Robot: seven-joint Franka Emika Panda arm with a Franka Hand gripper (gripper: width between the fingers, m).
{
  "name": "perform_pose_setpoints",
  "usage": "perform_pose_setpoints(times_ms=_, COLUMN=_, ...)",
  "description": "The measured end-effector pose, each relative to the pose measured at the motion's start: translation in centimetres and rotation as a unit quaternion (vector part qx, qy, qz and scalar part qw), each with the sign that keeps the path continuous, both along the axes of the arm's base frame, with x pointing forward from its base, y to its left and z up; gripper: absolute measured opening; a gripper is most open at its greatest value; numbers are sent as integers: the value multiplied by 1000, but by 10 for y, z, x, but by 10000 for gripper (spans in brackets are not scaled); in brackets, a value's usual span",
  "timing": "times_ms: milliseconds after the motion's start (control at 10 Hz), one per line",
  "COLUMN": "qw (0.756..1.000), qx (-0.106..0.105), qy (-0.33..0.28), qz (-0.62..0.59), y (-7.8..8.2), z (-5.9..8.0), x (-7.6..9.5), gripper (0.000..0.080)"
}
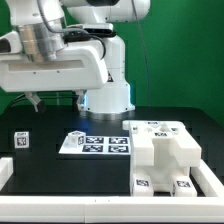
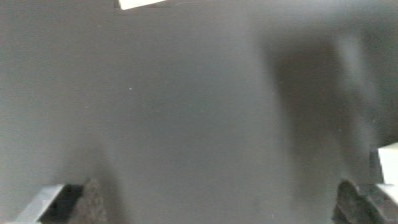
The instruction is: Assemble chair
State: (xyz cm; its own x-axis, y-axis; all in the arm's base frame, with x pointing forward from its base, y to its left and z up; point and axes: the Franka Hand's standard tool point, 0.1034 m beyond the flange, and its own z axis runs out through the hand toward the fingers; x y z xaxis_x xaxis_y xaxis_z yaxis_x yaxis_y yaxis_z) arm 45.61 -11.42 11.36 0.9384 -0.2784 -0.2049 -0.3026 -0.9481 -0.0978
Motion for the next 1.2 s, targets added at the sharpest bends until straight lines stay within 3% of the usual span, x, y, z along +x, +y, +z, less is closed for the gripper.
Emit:
perform_pose_setpoints(times_ms=300, qw=1000, qx=0, qy=1, qz=3, y=-1, z=-3, x=-3, gripper=649)
perform_pose_setpoints(times_ms=400, qw=998, qx=-21, qy=-29, qz=56, y=-10, z=-16, x=-12, gripper=649)
perform_pose_setpoints(times_ms=500, qw=995, qx=-19, qy=-35, qz=95, y=-18, z=-27, x=-28, gripper=649)
perform_pose_setpoints(times_ms=600, qw=991, qx=-15, qy=-38, qz=127, y=-38, z=-34, x=-36, gripper=649)
perform_pose_setpoints(times_ms=700, qw=987, qx=-36, qy=-62, qz=145, y=-46, z=-33, x=-25, gripper=649)
perform_pose_setpoints(times_ms=1000, qw=986, qx=-37, qy=-62, qz=149, y=-44, z=-34, x=-24, gripper=649)
perform_pose_setpoints(times_ms=1100, qw=978, qx=-45, qy=-75, qz=192, y=-53, z=-40, x=-27, gripper=649)
perform_pose_setpoints(times_ms=1200, qw=971, qx=-49, qy=-76, qz=223, y=-70, z=-50, x=-43, gripper=649)
